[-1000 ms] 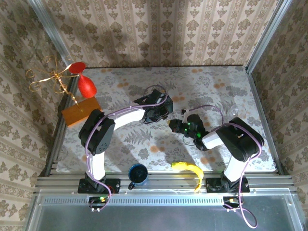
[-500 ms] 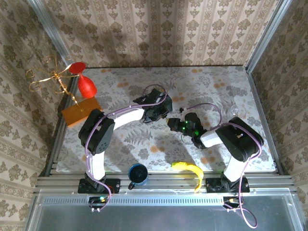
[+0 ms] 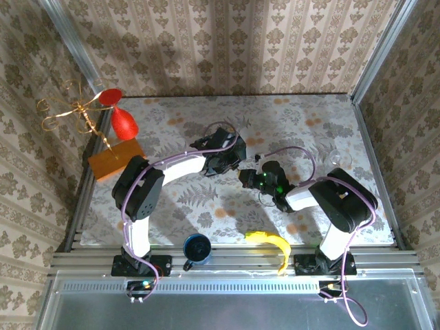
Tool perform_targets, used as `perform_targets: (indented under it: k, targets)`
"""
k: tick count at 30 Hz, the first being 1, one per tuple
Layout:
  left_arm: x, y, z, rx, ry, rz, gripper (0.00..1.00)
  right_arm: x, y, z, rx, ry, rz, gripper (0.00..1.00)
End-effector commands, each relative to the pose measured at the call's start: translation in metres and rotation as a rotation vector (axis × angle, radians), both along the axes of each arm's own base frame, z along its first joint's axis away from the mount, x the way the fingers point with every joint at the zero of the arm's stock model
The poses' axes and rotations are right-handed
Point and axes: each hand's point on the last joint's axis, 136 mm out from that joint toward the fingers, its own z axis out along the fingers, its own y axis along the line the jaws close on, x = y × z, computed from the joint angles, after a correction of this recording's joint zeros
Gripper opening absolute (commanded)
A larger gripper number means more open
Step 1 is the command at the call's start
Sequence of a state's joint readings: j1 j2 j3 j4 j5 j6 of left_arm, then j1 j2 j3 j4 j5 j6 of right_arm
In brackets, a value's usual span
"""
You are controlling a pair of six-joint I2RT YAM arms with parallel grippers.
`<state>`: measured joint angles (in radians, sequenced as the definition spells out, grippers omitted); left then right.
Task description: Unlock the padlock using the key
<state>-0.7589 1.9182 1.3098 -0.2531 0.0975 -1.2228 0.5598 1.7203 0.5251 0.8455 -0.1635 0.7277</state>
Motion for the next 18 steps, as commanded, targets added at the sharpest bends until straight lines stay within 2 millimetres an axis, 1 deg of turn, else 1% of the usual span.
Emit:
perform_targets:
  k: [1, 13, 18]
  targets:
    - [-0.013, -0.019, 0.009, -0.083, 0.018, -0.039, 0.0, 0.012, 0.013, 0.039, 0.038, -0.124, 0.022, 0.0]
    - [-0.017, -0.023, 0.011, -0.104, 0.022, -0.07, 0.0, 0.017, 0.016, 0.038, 0.06, -0.14, 0.017, 0.0]
    - [-0.017, -0.025, 0.012, -0.11, 0.022, -0.075, 0.0, 0.022, 0.022, 0.04, 0.072, -0.14, 0.037, 0.0]
